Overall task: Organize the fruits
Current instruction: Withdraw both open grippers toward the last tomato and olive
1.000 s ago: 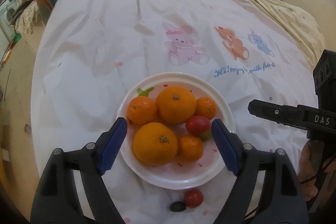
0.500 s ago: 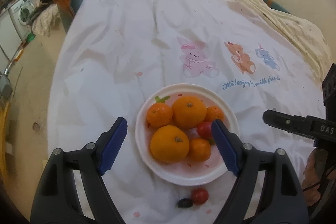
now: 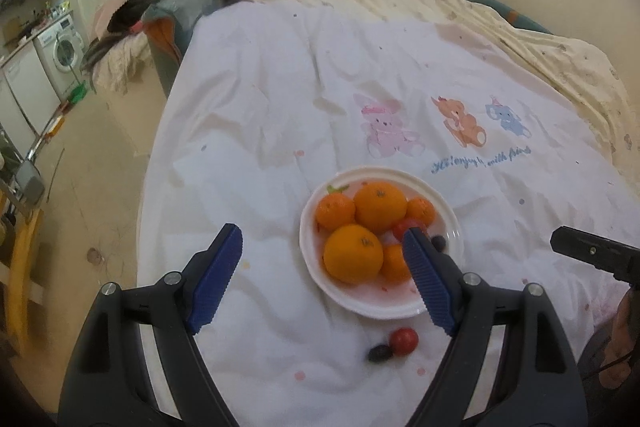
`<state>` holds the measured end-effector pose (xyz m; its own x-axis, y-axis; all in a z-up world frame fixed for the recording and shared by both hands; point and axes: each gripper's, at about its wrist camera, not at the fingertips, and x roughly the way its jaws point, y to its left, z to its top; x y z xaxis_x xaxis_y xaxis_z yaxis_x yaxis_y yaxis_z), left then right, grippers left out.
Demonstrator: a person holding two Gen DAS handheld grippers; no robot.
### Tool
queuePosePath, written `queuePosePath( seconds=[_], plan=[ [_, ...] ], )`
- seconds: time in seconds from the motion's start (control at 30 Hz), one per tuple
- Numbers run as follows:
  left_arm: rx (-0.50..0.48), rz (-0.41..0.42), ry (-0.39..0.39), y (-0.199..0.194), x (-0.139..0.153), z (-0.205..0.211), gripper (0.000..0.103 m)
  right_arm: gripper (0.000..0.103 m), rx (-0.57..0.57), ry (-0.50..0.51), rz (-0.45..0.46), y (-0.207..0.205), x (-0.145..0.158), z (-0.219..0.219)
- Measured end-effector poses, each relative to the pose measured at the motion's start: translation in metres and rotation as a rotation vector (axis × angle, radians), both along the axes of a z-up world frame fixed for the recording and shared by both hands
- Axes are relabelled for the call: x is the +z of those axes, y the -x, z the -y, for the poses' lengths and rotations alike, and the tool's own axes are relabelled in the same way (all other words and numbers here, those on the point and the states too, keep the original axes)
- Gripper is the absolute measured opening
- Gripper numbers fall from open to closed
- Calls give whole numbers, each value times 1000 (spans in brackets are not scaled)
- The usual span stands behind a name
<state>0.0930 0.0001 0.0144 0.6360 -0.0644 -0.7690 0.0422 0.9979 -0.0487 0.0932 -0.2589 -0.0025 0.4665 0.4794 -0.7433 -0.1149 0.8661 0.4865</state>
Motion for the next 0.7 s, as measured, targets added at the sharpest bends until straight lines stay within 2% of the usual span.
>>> queuePosePath(
  seconds=[0.17,0.33,0.5,0.6,0.7],
  plan=[
    [14,-38,22,17,-7,-2,80,66,-30,-4,-32,16,-5,5],
    [3,-116,31,27,-24,-2,80,67,-59,68,-148,22,-31,7],
    [3,-199,24,30,-44,-2,80,67,-80,45,-179,19,-39,11],
    [-12,-261,41,29,-56,-2,80,67,-77,50,-184,17,-41,7],
    [-61,-363,47,27,-76,7,80,67,-71,57,-188,15,-43,4]
  ],
)
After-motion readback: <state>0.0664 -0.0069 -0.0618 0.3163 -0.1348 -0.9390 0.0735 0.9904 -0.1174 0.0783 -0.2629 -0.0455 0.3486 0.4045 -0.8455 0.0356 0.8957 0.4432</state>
